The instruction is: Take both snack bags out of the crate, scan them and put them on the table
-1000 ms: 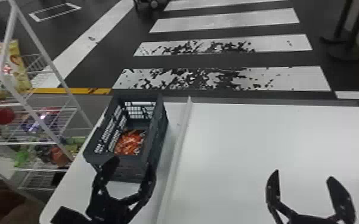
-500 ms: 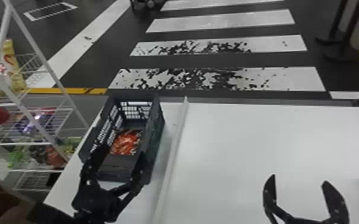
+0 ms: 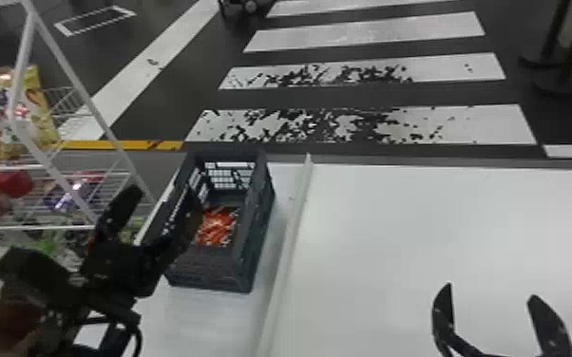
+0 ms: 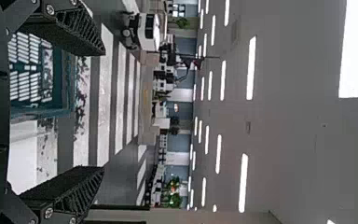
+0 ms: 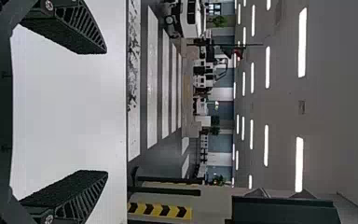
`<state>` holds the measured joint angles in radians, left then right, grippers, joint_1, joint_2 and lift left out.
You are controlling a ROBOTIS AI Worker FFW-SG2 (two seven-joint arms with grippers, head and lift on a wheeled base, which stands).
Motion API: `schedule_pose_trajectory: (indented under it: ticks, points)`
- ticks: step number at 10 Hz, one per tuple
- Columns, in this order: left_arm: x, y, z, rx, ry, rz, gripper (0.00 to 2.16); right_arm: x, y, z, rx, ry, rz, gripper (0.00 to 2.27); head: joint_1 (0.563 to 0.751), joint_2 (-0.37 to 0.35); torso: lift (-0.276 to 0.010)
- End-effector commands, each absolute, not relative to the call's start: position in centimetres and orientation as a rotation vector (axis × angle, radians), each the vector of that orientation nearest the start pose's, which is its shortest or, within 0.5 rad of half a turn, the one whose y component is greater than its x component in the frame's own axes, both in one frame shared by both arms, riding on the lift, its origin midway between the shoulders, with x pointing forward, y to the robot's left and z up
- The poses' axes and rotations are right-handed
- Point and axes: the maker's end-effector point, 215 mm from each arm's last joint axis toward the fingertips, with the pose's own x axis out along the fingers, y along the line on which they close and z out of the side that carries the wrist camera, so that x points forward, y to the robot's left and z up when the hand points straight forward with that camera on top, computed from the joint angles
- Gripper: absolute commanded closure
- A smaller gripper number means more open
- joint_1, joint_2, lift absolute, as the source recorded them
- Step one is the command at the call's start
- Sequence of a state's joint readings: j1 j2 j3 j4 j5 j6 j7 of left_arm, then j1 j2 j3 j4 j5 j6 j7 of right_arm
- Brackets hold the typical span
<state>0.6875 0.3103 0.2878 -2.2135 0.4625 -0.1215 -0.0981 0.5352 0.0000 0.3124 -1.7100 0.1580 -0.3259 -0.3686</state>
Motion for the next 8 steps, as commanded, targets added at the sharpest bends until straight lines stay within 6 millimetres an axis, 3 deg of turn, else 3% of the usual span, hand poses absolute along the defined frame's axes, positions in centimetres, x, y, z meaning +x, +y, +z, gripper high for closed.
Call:
schedule_pose_trajectory:
  ticks: [1,2,4,5,7,8]
  points:
    - [41.6,36.8,-21.7,-0.025,-0.135,-0.034,0.13,38.4,-11.1,-42.3,-0.003,0.052,-0.03,0.07,0.695,0.307,-0.092]
    - [42.6,38.2,-21.1,-0.023,-0.118,-0.025,0.13,38.4,-10.9,-42.4,-0.002,0.053,-0.028,0.07,0.695,0.338,-0.092]
    - [45.5,39.6,-22.6,-0.016,0.013,-0.028,0.14,38.1,-10.4,-42.8,-0.003,0.066,-0.018,0.07,0.695,0.35,-0.092]
    - [47.0,40.1,-22.1,-0.02,0.03,-0.034,0.14,38.0,-10.1,-42.9,-0.004,0.069,-0.013,0.07,0.695,0.35,-0.092]
    - [49.7,41.0,-23.7,-0.002,0.142,-0.042,0.14,37.8,-9.5,-43.5,-0.015,0.088,-0.002,0.07,0.695,0.35,-0.092]
    - [50.5,40.9,-26.7,-0.007,0.283,-0.049,0.14,37.7,-9.2,-43.8,-0.019,0.098,0.005,0.07,0.695,0.35,-0.092]
